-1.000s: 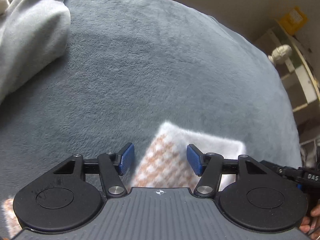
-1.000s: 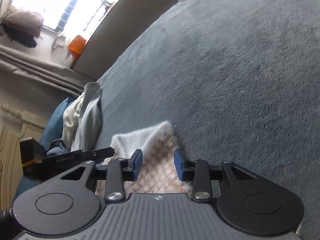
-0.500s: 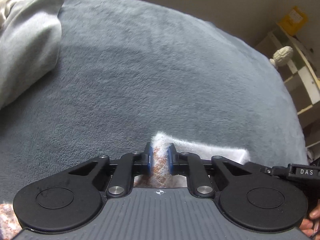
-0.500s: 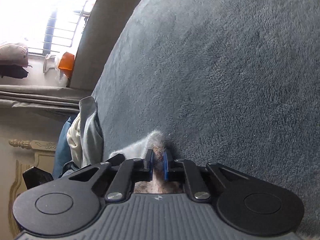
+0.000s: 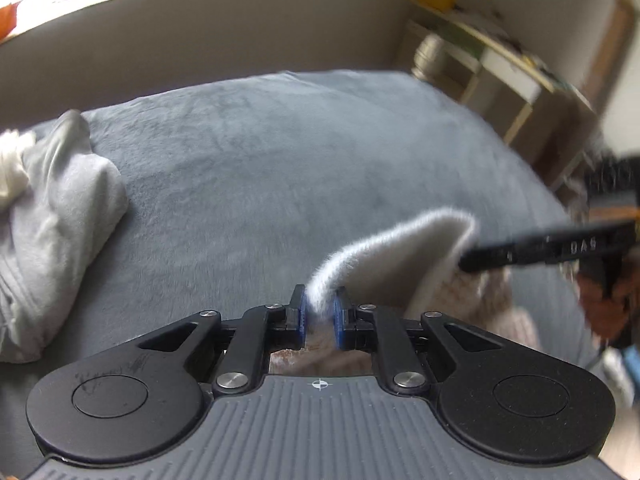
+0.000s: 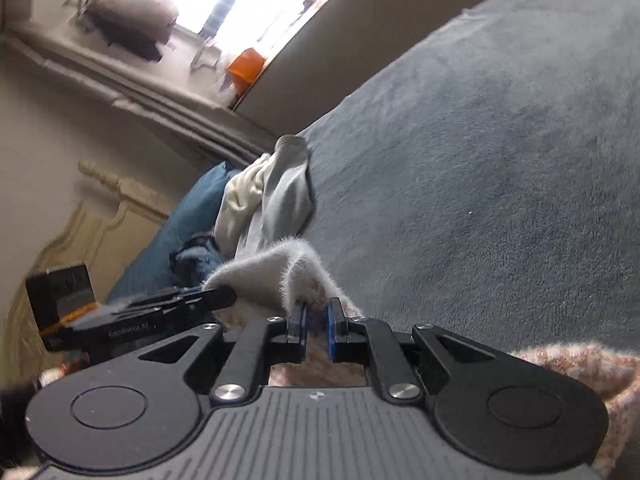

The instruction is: Fold clothes

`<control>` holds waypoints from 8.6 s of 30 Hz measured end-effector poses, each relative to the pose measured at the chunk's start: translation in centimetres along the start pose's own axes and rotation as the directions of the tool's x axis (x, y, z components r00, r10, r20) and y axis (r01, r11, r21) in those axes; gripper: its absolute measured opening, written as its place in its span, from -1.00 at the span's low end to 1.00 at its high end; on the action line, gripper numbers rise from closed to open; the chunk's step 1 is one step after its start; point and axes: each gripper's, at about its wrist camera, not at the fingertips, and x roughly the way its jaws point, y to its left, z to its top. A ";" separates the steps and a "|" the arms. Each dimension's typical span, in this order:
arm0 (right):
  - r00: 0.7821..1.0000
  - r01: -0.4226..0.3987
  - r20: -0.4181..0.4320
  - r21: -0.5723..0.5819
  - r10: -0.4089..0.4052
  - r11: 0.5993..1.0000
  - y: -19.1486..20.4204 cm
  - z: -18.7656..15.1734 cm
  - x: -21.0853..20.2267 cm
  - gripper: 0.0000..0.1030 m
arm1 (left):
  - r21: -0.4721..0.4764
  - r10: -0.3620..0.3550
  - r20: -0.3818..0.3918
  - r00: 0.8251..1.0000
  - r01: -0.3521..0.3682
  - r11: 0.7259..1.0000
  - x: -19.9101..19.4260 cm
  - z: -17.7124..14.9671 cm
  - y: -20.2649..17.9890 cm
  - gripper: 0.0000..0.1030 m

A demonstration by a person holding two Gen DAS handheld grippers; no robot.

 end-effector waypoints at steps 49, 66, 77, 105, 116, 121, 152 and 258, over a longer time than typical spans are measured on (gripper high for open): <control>0.958 0.261 0.027 0.328 -0.286 0.908 -7.7 -4.8 1.1 -0.83 | -0.089 0.384 -0.007 0.923 -0.383 0.920 8.5 -10.3 -5.4 0.13; 0.968 0.243 0.036 -0.394 -0.250 0.886 4.7 -9.5 2.7 -0.67 | -0.148 0.346 0.006 0.938 -0.341 0.928 8.4 -10.5 -3.4 0.26; 0.944 0.322 0.036 -0.320 -0.328 0.891 1.9 -14.6 4.9 -0.72 | -0.152 0.380 0.164 0.910 -0.358 0.921 5.8 -6.8 -5.3 0.19; 0.873 0.486 0.183 -0.406 -0.452 0.774 1.3 -11.7 7.1 -0.70 | -0.049 0.345 0.122 0.931 -0.342 0.939 10.0 -8.2 -4.0 0.31; 0.913 0.404 0.200 -0.346 -0.355 0.847 3.2 -10.5 3.4 -0.68 | 0.075 0.367 0.089 0.926 -0.373 0.925 7.5 -10.7 -6.9 0.31; 0.930 0.348 0.040 -0.418 -0.365 0.839 3.3 -12.5 5.4 -0.68 | 0.031 0.401 0.005 0.916 -0.401 0.915 8.2 -11.4 -6.0 0.37; 0.986 0.159 0.021 -0.451 -0.167 0.878 10.4 -13.0 5.6 -0.67 | -0.579 0.892 -0.040 0.450 -0.738 0.346 -37.3 -4.5 -5.2 0.38; 0.962 0.028 -0.241 0.549 0.126 0.835 -3.3 -43.3 -13.1 -0.15 | -0.696 -0.439 -0.095 0.894 0.255 0.671 -10.7 -44.2 3.3 0.31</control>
